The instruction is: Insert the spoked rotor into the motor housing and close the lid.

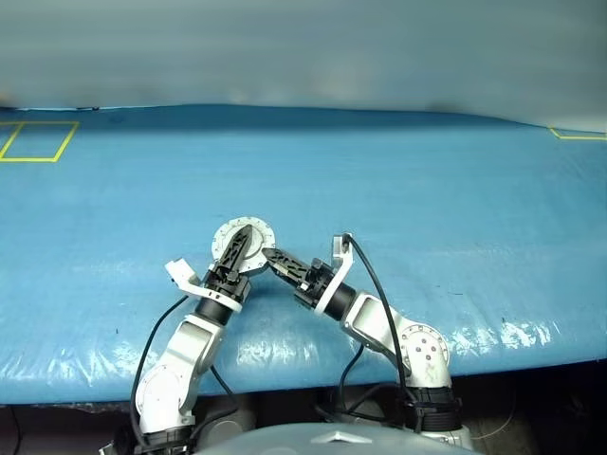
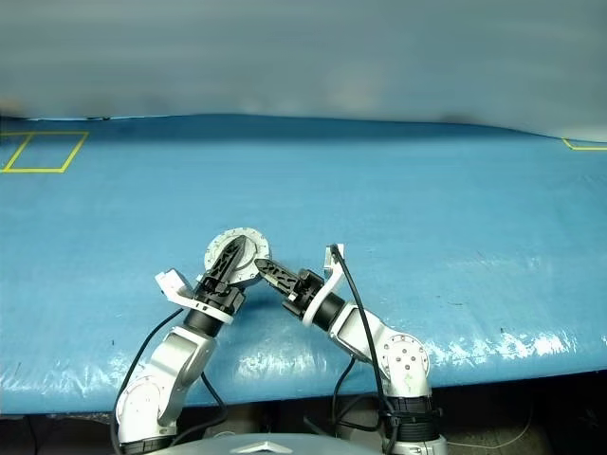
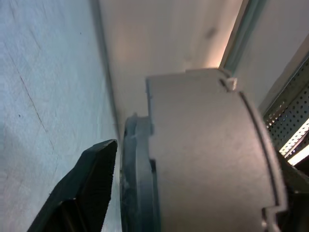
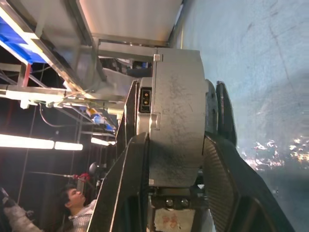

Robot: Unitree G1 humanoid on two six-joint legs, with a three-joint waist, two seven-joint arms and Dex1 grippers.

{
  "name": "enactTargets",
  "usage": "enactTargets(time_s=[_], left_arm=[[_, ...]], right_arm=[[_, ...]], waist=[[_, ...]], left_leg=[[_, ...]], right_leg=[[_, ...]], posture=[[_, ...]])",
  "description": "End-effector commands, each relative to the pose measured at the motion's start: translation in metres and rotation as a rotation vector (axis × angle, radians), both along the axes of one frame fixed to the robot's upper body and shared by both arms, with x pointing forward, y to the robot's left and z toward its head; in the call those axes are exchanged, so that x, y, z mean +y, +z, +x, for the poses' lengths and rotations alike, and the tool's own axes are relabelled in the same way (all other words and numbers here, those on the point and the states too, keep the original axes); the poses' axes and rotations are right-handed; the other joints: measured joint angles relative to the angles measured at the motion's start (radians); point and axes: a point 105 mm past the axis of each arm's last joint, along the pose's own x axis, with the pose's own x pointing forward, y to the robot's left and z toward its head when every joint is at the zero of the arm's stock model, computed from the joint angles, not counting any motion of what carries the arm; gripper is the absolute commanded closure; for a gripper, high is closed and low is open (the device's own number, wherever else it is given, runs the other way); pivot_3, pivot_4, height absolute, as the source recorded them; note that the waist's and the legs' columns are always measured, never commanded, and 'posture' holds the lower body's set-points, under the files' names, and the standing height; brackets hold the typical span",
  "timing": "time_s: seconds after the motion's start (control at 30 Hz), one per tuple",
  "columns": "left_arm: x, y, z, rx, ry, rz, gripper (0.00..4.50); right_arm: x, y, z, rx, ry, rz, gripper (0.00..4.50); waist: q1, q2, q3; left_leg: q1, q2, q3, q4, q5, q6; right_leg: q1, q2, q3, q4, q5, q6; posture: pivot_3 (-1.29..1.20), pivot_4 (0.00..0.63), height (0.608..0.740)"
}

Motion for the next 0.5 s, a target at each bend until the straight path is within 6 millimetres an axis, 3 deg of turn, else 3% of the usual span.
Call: enactTargets(time_s=[0.03, 0.23, 0.5], left_arm=[[-0.004, 0.001, -0.004, 0.014, -0.031, 0.008, 2.06], [0.013, -0.001, -0.003, 0.032, 0.05, 0.032, 2.05], [0.055, -0.001, 0.03, 0.035, 0.226, 0.189, 2.05]], right_arm=[[0.007, 0.021, -0.003, -0.095, 0.023, 0.04, 3.3], [-0.007, 0.008, 0.009, -0.209, -0.054, -0.17, 3.3], [-0.038, -0.001, 0.018, -0.466, -0.123, -0.539, 0.55]], waist=[[-0.001, 0.0, 0.0], [0.0, 0.0, 0.0], [0.007, -0.001, 0.001]], left_leg=[[0.0, 0.0, 0.0, 0.0, 0.0, 0.0], [0.0, 0.0, 0.0, 0.0, 0.0, 0.0], [0.0, -0.002, 0.0, 0.002, 0.0, 0.0]], right_leg=[[0.0, 0.0, 0.0, 0.0, 0.0, 0.0], [0.0, 0.0, 0.0, 0.0, 0.0, 0.0], [0.0, 0.0, 0.0, 0.003, 0.0, 0.0]], posture=[[0.0, 0.15, 0.74], [0.0, 0.15, 0.74], [0.0, 0.15, 0.74]])
